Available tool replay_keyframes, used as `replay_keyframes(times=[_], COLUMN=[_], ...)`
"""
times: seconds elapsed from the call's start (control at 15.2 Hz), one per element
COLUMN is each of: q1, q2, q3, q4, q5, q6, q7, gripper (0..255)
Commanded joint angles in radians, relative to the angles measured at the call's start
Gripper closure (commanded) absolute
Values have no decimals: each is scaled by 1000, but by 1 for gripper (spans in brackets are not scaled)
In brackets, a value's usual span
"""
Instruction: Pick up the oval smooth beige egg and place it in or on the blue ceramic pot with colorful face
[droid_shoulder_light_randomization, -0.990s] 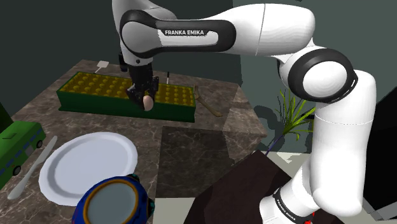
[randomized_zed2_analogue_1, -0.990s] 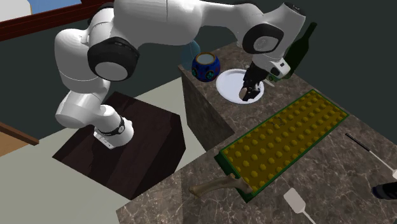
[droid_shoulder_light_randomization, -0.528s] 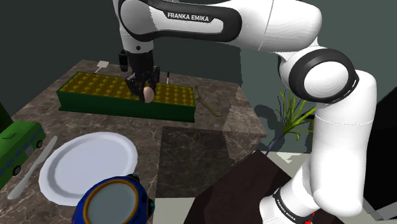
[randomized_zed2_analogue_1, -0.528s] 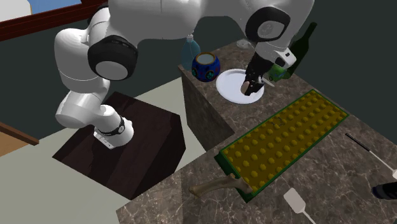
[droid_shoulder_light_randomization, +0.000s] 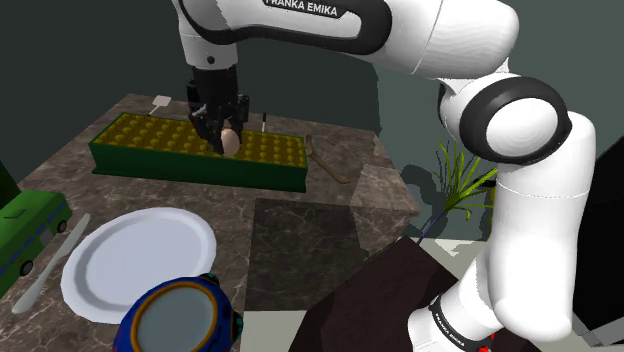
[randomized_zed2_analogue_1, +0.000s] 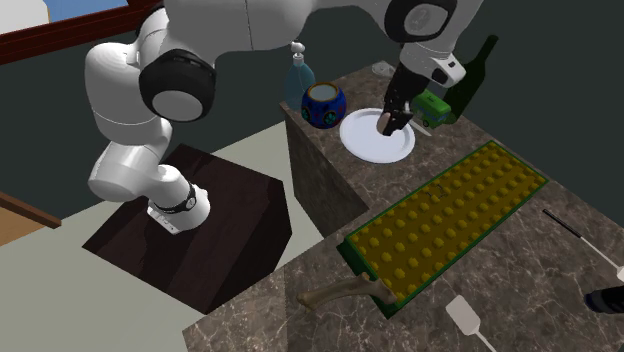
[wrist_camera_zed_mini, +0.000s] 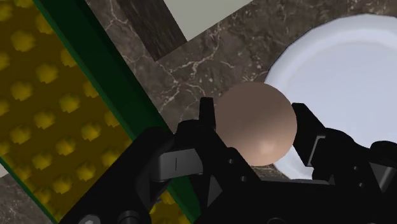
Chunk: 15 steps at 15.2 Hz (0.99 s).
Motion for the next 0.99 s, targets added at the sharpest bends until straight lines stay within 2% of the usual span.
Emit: replay_keyframes(times=[0.0,0.46,0.92], q1=[17,91,182], q2=[-45,-125,-150], q3=[15,65,116], q4=[-70,-193,-235], q5=[14,46,65], q6=[24,64,79], q7=[41,177,321], gripper=[255,255,255])
